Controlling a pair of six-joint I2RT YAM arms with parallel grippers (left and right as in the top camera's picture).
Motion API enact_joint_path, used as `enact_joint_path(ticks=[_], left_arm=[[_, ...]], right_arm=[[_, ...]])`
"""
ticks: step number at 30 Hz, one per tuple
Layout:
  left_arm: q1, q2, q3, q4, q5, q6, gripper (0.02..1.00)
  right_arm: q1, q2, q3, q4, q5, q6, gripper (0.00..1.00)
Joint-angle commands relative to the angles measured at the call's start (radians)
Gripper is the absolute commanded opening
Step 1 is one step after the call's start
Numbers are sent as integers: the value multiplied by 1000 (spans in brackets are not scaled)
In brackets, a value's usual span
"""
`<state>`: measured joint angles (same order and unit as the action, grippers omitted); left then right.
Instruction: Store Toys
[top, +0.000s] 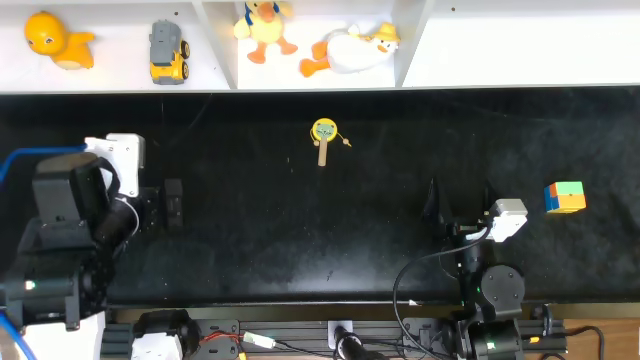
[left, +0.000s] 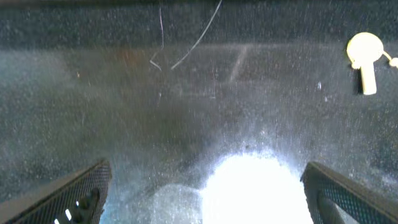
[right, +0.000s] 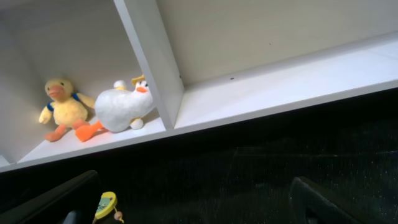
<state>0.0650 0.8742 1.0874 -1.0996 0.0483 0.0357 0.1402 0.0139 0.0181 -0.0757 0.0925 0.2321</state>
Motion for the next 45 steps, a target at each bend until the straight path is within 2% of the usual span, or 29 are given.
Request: enact_joint_path(ticks=[1, 5, 15, 23, 27, 31, 45], left_arm=[[-16, -41, -21, 2, 13, -11, 998], [-15, -153, -125, 120, 17, -11, 998], [-15, -570, -701, 676, 18, -151, 998], [-15, -701, -1013, 1075, 11, -202, 996], [-16, -772, -1081, 1102, -14, -246, 998], [-17, -867, -1079, 1012, -28, -243, 998], [-21, -872, -1079, 1015, -43, -224, 998]], right_arm=[[5, -10, -13, 5, -6, -8, 993], [5, -10, -13, 5, -6, -8, 996], [5, -10, -13, 5, -6, -8, 996], [5, -10, -13, 5, -6, -8, 996], [5, -10, -13, 5, -6, -8, 996], [5, -10, -13, 5, -6, -8, 996], [5, -10, -13, 5, -6, -8, 991]])
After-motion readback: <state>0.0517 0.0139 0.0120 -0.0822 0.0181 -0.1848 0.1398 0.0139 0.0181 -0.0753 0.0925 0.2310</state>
